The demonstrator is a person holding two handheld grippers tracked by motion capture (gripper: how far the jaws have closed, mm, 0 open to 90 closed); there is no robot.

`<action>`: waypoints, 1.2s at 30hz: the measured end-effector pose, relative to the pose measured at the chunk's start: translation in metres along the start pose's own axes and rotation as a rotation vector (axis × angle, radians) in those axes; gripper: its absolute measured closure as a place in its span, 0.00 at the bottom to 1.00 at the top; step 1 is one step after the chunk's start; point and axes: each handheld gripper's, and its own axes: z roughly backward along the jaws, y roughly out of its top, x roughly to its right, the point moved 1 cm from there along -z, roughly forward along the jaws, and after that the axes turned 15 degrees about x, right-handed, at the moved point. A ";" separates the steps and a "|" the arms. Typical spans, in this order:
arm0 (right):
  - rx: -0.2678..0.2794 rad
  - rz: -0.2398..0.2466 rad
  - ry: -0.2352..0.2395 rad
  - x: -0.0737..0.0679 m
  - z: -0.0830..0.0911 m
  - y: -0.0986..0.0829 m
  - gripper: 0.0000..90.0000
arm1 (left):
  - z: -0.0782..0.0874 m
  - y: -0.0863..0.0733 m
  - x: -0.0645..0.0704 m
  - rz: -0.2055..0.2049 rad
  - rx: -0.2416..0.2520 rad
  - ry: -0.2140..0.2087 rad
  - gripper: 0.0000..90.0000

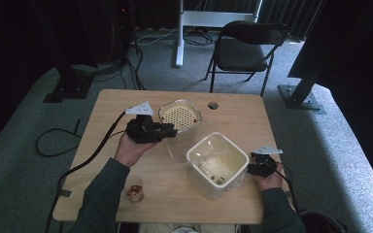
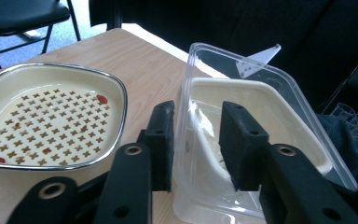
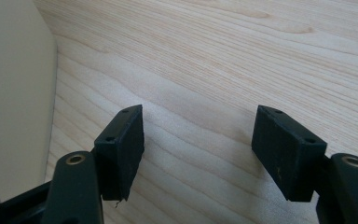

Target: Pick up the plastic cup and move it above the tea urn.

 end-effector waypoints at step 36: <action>0.001 0.001 0.002 0.000 0.000 0.000 0.37 | 0.019 -0.003 0.005 -0.031 0.110 0.054 0.56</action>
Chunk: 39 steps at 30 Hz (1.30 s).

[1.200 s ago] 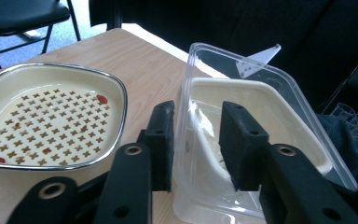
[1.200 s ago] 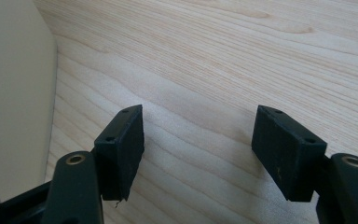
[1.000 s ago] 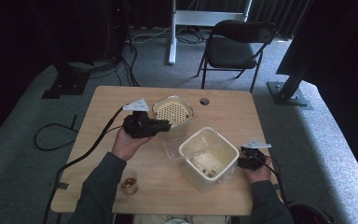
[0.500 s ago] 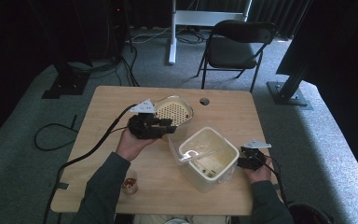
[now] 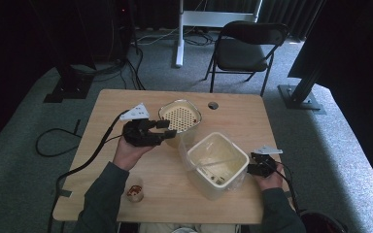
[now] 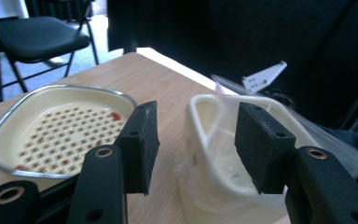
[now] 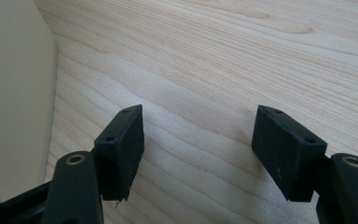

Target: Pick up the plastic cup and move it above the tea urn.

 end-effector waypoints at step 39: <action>0.168 0.020 0.214 -0.021 0.019 0.121 0.92 | 0.020 -0.027 -0.031 0.028 -0.111 0.106 0.55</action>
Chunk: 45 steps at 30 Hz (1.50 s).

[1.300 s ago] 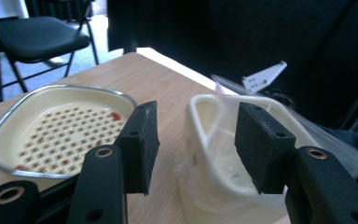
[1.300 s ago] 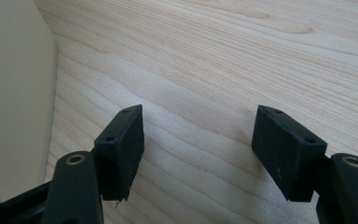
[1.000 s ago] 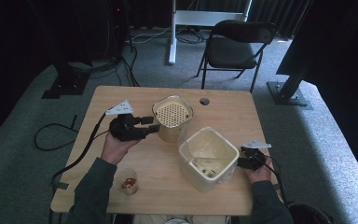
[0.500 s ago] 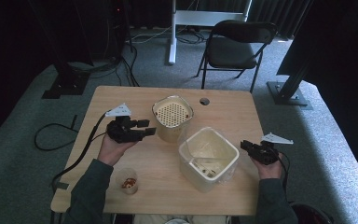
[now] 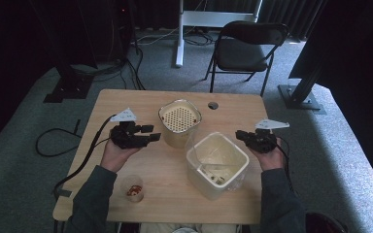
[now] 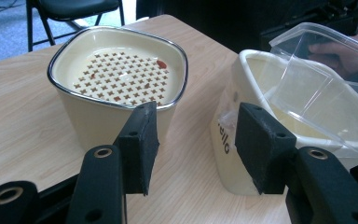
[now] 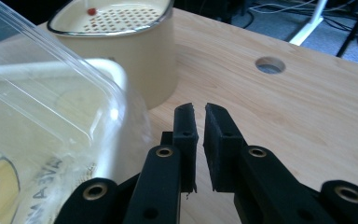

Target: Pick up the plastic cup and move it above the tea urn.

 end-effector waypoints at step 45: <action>0.088 0.030 -0.151 0.005 0.052 -0.027 0.65 | 0.052 -0.035 -0.022 -0.030 -0.026 0.188 0.50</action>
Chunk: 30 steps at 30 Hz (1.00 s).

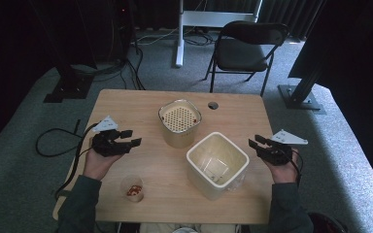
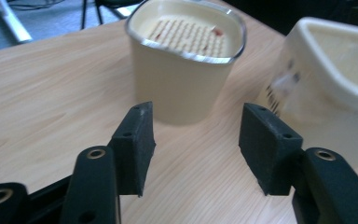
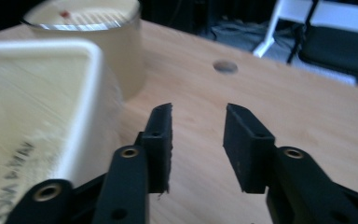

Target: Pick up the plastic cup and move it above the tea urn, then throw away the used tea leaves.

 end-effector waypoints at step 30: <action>-0.162 -0.014 -0.116 0.007 -0.013 -0.065 0.51 | 0.074 -0.089 0.015 0.032 0.175 0.075 0.32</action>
